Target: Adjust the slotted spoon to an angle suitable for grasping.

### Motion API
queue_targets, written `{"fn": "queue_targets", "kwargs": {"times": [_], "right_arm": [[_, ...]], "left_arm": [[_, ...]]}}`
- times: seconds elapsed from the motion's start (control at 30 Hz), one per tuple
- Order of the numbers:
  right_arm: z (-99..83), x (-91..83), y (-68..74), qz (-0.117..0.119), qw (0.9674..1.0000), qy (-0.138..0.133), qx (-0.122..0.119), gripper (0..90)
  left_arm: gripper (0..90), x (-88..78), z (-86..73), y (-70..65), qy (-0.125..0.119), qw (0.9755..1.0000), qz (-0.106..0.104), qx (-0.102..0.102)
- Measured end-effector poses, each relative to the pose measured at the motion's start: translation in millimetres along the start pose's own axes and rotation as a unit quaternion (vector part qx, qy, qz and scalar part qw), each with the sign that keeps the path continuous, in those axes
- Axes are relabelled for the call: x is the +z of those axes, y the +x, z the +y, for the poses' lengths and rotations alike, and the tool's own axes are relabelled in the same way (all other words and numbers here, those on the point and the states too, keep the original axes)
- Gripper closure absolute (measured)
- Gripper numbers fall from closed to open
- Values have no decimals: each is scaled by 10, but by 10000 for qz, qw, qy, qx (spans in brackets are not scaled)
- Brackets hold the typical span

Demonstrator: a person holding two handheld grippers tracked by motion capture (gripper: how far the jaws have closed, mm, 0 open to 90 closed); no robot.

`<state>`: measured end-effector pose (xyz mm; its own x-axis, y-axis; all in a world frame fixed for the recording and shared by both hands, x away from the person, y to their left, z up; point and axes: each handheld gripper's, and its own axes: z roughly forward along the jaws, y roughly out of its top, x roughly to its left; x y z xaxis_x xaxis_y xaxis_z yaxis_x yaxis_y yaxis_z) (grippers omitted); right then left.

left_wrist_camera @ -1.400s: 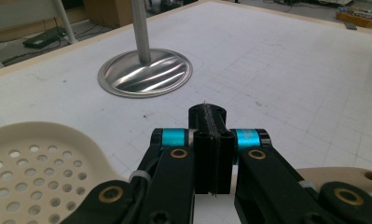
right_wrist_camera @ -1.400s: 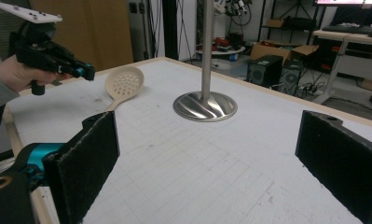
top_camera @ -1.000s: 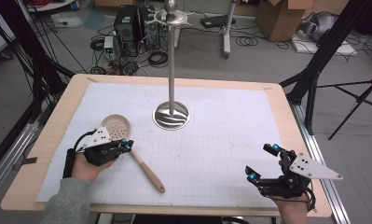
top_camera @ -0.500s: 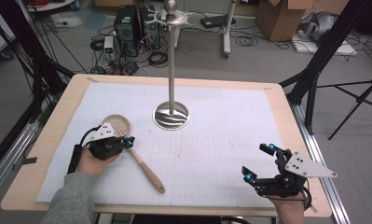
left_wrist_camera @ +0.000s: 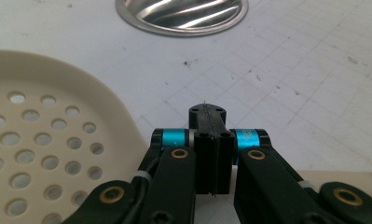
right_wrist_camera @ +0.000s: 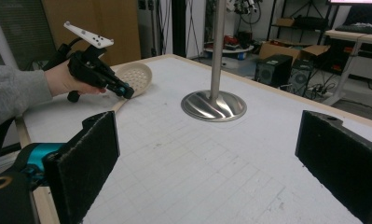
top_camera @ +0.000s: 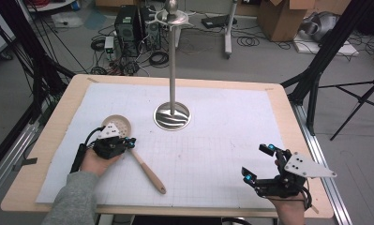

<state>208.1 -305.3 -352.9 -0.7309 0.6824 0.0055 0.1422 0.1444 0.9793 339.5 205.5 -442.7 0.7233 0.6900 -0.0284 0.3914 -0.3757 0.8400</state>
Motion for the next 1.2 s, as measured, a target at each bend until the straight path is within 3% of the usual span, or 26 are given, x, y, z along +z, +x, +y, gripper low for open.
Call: {"fn": "queue_targets", "kwargs": {"times": [0.17,0.3,0.5,1.0,1.2], "right_arm": [[3,7,8,19,10000,13,17,49],[3,19,11,38,10000,13,13,50],[8,17,22,69,10000,22,-2,50],[2,43,37,92,9999,85,-23,50],[9,77,51,142,9998,111,-75,49]], "left_arm": [[897,47,-16,28,221,9997,120,-80],[899,51,-12,18,270,9995,145,47],[900,9,-12,-11,377,9990,218,77],[900,-216,-180,-20,265,9990,329,-130],[900,-325,-238,-34,309,9986,402,-115]]}}
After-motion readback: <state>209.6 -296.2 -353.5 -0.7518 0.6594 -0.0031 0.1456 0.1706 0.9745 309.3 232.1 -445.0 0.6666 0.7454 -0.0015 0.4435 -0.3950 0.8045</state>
